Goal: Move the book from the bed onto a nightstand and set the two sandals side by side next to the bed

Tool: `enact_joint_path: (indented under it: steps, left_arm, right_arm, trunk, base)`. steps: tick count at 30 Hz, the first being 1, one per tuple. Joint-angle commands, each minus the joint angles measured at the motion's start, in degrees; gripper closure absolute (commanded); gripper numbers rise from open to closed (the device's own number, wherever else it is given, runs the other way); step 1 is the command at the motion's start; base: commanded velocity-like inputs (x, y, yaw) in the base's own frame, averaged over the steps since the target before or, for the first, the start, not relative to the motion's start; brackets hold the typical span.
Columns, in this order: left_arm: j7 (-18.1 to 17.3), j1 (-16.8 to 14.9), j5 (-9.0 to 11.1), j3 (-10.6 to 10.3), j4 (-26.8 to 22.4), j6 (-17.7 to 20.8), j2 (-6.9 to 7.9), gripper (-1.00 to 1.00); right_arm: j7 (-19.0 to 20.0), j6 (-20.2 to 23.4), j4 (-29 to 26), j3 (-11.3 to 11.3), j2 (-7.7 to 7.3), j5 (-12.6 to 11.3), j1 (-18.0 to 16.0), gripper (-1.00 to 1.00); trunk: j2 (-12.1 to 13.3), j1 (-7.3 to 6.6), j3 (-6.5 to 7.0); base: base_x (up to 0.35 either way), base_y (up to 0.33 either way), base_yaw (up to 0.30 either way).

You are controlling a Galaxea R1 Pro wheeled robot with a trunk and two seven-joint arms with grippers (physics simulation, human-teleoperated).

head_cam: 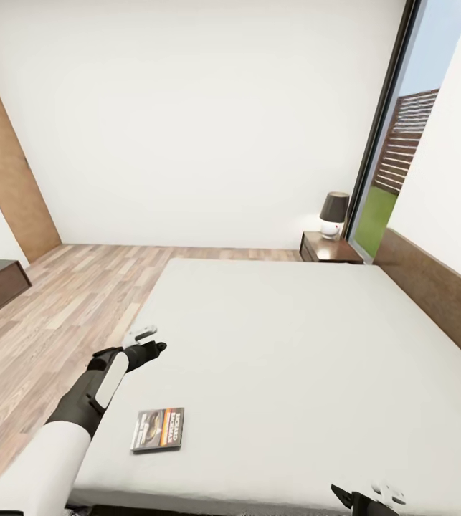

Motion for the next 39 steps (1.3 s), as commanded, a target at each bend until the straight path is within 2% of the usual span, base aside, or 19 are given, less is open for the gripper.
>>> enact_joint_path:
  steps: [1,8,39]
  left_arm:
    - [0.5,0.0,0.6,-0.2,-0.1,0.3,-0.06,-1.00]
    - [0.6,0.0,0.7,-1.6,-0.2,0.4,-0.16,-1.00]
    - [0.6,0.0,0.8,-1.7,-0.2,0.4,-0.21,-1.00]
  right_arm:
    - [0.2,-0.2,0.1,-0.5,0.00,0.3,-0.1,-1.00]
    - [0.2,-0.2,0.1,-0.4,0.00,0.4,-0.1,-1.00]
    - [0.2,-0.3,0.0,-0.4,0.08,0.4,0.0,-1.00]
  trunk:
    - [-0.1,0.03,-0.22]
    - [-0.1,0.03,-0.84]
    - [-0.1,0.03,-3.61]
  base:
    - [0.000,0.000,0.000]
    - [0.000,0.000,0.000]
    - [0.000,0.000,0.000]
